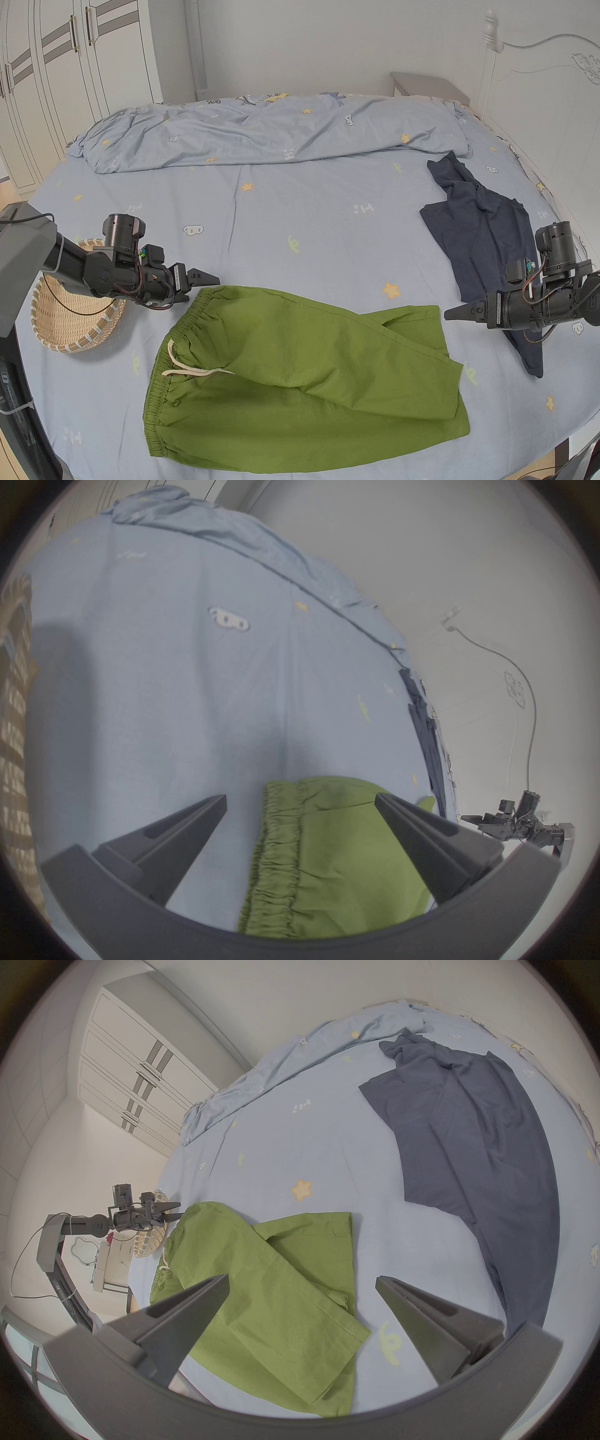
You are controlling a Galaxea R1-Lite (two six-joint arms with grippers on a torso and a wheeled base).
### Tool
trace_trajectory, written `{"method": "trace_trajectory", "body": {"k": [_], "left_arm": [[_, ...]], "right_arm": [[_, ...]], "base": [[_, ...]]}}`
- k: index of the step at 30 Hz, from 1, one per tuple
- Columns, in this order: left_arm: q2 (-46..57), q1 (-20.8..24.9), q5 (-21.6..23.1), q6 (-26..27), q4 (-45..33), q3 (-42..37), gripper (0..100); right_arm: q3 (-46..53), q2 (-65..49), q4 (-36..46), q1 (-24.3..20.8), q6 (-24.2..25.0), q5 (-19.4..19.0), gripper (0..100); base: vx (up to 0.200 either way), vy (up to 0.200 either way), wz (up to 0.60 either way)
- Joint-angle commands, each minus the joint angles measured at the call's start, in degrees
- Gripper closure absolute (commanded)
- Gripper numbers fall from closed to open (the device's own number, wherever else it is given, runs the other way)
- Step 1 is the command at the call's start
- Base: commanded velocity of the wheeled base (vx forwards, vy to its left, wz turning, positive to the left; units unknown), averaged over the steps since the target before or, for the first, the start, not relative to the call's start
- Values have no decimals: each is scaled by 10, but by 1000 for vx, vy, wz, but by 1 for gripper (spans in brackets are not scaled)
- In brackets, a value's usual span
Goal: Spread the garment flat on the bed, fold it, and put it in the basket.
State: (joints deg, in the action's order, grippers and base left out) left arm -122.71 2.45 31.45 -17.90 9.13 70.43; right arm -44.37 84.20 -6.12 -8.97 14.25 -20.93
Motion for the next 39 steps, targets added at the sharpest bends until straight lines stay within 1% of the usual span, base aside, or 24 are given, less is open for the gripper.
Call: {"method": "trace_trajectory", "body": {"k": [1,11,12,22,30,38,39], "left_arm": [[-25,4,0,1,0,3,0],[-33,10,-1,1,1,13,0],[-33,10,-1,1,1,13,100],[-27,10,-2,2,1,7,100],[44,5,-8,3,0,-20,100],[58,8,-8,3,0,-27,100],[58,10,-8,3,0,-28,100]], "right_arm": [[1,1,0,-1,0,0,0],[3,2,-2,-1,-1,0,0],[3,2,-2,-1,-1,0,0],[6,0,-2,3,1,1,0],[19,1,-1,3,3,3,0],[58,11,-3,12,4,-1,0],[59,34,-3,10,5,-3,0]], "base": [[0,0,0],[0,0,0],[0,0,0],[0,0,0],[0,0,0],[0,0,0],[0,0,0]]}}
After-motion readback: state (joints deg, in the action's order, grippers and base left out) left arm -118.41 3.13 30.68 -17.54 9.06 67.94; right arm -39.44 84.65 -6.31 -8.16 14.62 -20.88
